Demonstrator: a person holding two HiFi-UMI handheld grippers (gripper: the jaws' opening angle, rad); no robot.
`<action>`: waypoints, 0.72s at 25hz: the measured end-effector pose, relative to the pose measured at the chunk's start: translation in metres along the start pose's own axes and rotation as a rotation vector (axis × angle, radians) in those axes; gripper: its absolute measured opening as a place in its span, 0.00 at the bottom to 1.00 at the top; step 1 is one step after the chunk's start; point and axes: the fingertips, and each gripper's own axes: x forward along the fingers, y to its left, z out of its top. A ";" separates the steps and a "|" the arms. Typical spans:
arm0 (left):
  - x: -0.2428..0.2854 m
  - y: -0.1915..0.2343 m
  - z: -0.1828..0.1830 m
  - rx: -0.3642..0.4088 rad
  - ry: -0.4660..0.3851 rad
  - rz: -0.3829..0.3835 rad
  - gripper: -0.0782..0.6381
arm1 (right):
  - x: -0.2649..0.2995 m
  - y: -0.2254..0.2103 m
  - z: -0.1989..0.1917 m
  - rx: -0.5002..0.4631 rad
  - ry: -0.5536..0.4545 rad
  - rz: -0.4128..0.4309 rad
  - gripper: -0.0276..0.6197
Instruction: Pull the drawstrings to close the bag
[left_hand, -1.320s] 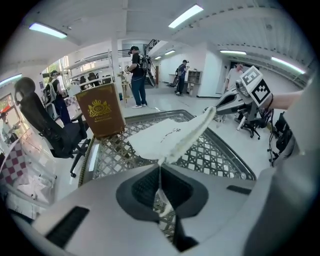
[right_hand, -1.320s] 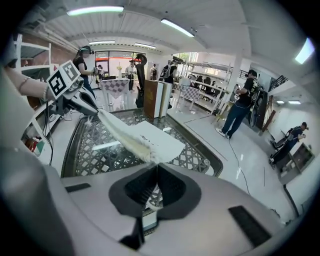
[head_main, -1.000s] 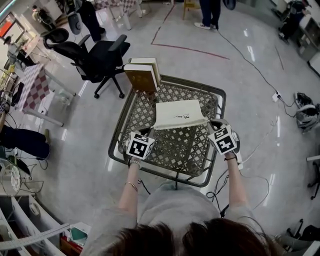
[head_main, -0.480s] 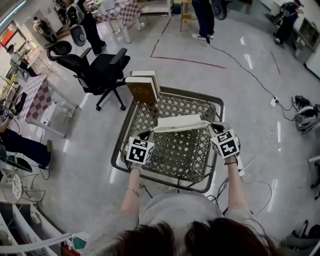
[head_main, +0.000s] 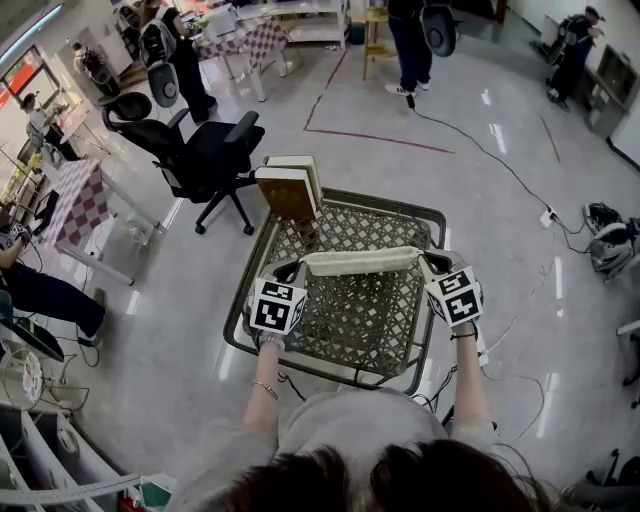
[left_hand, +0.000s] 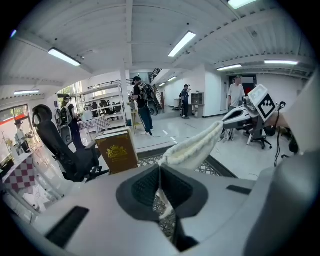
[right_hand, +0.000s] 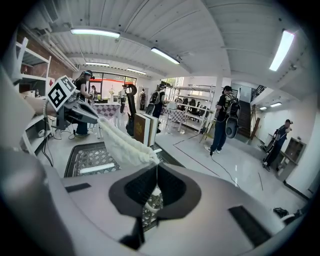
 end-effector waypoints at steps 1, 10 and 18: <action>-0.002 0.000 0.003 0.006 -0.005 0.004 0.15 | -0.002 -0.001 0.003 -0.001 -0.008 -0.004 0.08; -0.015 0.004 0.033 0.020 -0.086 0.037 0.15 | -0.016 -0.016 0.035 0.009 -0.110 -0.040 0.08; -0.030 0.007 0.061 0.045 -0.170 0.071 0.15 | -0.028 -0.025 0.057 0.010 -0.183 -0.064 0.08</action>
